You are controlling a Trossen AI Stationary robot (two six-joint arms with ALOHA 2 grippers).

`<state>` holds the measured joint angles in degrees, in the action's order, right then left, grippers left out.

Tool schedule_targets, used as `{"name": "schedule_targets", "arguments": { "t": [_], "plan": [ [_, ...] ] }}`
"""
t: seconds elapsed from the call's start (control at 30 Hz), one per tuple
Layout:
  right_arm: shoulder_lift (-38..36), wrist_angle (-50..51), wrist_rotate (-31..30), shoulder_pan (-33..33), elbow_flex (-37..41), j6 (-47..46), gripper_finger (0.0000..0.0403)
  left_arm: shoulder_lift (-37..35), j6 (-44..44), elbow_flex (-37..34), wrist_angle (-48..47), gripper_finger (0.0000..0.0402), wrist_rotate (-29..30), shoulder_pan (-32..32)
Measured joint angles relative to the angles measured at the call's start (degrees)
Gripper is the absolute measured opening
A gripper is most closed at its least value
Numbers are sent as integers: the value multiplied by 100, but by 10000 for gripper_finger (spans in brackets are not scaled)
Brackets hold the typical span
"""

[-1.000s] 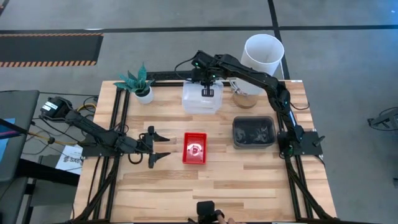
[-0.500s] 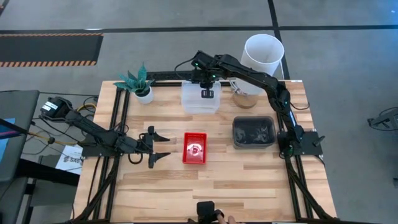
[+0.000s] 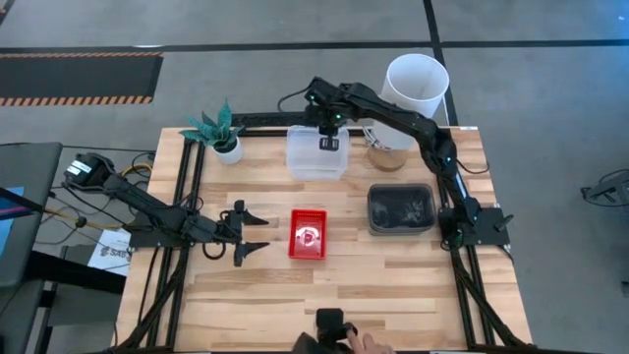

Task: Stack baskets by color
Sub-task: Stack the bottom transparent bin on top of the top transparent stacked bins

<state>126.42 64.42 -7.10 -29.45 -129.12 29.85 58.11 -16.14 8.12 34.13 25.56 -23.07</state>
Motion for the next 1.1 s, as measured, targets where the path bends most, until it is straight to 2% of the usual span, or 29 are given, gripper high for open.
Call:
{"name": "schedule_targets", "arguments": {
  "t": [0.27, 0.5, 0.63, 0.83, 1.1],
  "plan": [
    [431, -33, -72, -55, 0, 30, 92, 0, -4, -2, -55, 298, 2, -2],
    [367, -118, -52, -55, 2, 149, 11, 0, 7, -2, -53, 298, 18, -2],
    [328, 10, 17, -73, -75, 161, 12, 0, 2, -2, -48, 298, 20, -2],
    [323, 98, 647, -122, -79, 169, 5, 0, -2, -2, -37, 298, 24, -2],
    [323, 209, 1050, -227, -79, 57, 3, 0, -71, -2, -37, 298, 24, -2]
  ]
}}
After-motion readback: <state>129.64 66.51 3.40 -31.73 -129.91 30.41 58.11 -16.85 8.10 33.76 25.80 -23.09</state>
